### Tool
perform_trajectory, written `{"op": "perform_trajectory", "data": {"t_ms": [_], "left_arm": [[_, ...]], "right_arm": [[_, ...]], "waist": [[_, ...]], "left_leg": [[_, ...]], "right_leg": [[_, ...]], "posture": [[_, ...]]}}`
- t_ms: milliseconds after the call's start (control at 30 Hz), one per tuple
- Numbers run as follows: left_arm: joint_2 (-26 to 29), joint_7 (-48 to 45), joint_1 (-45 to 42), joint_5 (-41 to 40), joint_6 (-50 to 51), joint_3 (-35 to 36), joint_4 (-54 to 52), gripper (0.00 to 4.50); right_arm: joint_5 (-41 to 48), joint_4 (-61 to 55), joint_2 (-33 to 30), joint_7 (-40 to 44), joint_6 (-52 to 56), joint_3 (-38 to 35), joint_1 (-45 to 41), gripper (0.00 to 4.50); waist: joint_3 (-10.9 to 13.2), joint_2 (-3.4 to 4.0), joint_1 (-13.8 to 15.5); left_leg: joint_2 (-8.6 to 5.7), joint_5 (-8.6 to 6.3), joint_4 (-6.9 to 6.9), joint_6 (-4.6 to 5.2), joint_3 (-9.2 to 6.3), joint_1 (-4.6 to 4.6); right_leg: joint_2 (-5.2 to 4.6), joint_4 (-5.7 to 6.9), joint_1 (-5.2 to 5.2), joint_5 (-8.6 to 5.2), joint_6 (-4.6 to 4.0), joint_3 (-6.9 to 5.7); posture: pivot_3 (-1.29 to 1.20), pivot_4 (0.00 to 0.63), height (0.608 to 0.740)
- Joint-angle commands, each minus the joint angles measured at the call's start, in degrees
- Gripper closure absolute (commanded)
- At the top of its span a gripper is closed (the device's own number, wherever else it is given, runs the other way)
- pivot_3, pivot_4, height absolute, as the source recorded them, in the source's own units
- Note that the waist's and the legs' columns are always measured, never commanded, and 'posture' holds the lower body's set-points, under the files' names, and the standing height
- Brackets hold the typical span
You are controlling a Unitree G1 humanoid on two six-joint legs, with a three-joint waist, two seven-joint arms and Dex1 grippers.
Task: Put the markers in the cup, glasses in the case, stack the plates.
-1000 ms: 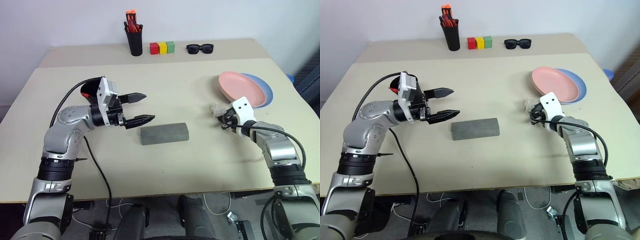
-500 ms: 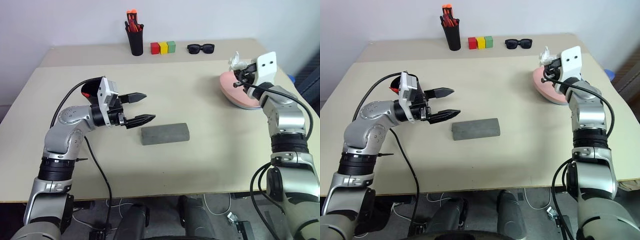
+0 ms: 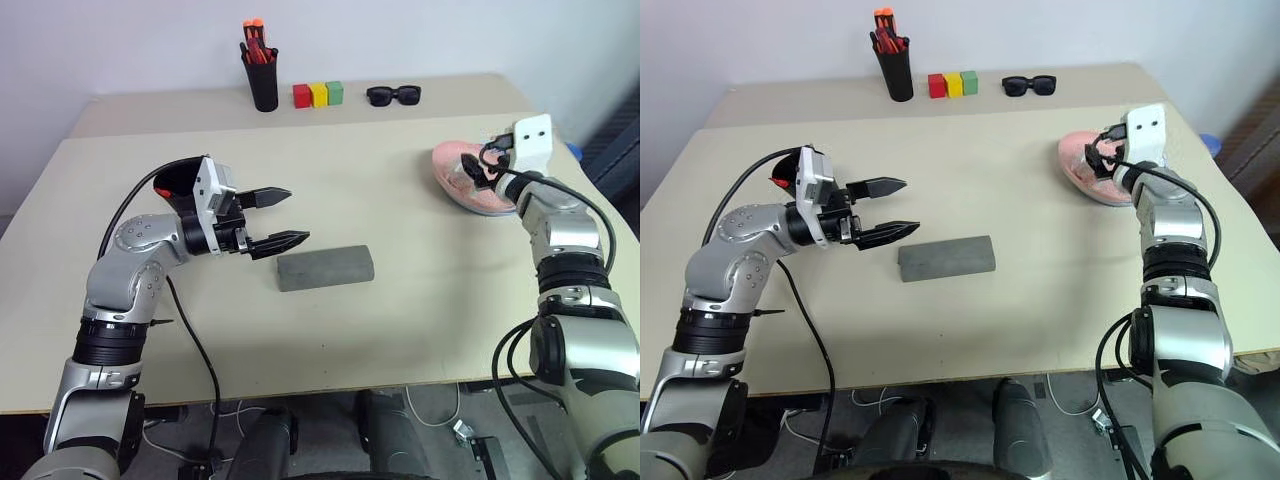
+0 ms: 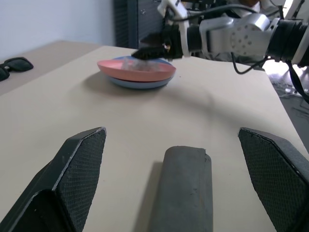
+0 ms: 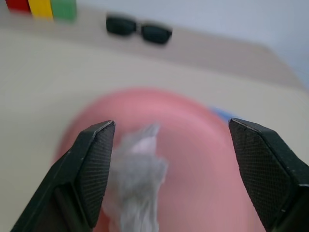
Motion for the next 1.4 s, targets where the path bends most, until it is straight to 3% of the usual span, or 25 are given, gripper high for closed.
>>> {"op": "perform_trajectory", "data": {"t_ms": [33,200,467,800,1067,1233,1400], "left_arm": [[-0.1,0.1,-1.0,-0.9,-0.7,1.3,-0.6,0.0],[0.0,-0.2,-1.2,-1.5,0.2,1.4,-0.7,0.0],[-0.1,0.8,-2.3,-2.1,0.9,1.7,-0.8,0.0],[0.4,1.6,-1.9,-2.7,1.9,2.2,-2.1,0.0],[0.5,2.3,-1.4,-3.1,1.6,1.8,-2.6,0.0],[0.6,2.0,-1.7,-3.1,1.4,1.7,-2.1,0.0],[0.8,1.7,-1.4,-3.1,1.1,1.9,-1.9,0.0]], "right_arm": [[5.7,-12.6,1.1,4.7,6.6,-1.0,2.0,1.83],[8.9,-26.4,2.4,7.1,16.9,1.3,8.2,4.42],[7.4,-23.5,3.7,6.6,16.8,2.7,10.4,4.42],[2.9,-6.3,2.6,7.9,8.1,3.7,5.3,4.42],[6.4,-2.7,3.0,8.6,8.7,-0.6,1.5,4.42],[4.5,0.8,2.0,9.6,7.0,0.5,0.9,4.42],[8.7,-5.2,4.1,13.3,7.8,-1.4,1.5,4.42]], "waist": [[0.0,0.0,-0.1],[0.0,0.0,0.0],[0.0,0.0,0.1],[0.0,0.0,-0.1],[0.0,0.0,0.0],[0.0,0.0,0.0],[0.0,0.0,-0.2]], "left_leg": [[0.01,0.0,-0.01,0.0,0.0,0.02],[0.0,0.0,0.02,0.0,-0.03,0.01],[-0.01,0.0,0.05,0.0,-0.02,0.01],[0.0,0.0,0.01,0.0,0.0,0.02],[0.0,0.0,0.02,0.0,0.0,0.0],[0.0,0.0,0.02,0.0,0.0,0.01],[0.0,0.0,0.01,0.0,0.0,0.0]], "right_leg": [[0.0,0.01,0.0,0.0,0.0,0.0],[0.0,0.05,0.0,0.0,0.0,0.0],[0.0,0.06,0.0,0.0,0.0,0.0],[0.0,0.05,-0.02,0.0,0.0,0.0],[0.0,0.05,-0.03,0.0,0.0,0.0],[0.0,0.05,-0.02,0.01,0.0,0.0],[0.0,0.06,-0.05,0.01,-0.01,0.0]], "posture": [[0.0,0.15,0.74],[0.0,0.15,0.74],[0.0,0.15,0.74],[0.0,0.15,0.74],[0.0,0.15,0.74],[0.0,0.15,0.74],[0.0,0.15,0.74]]}}
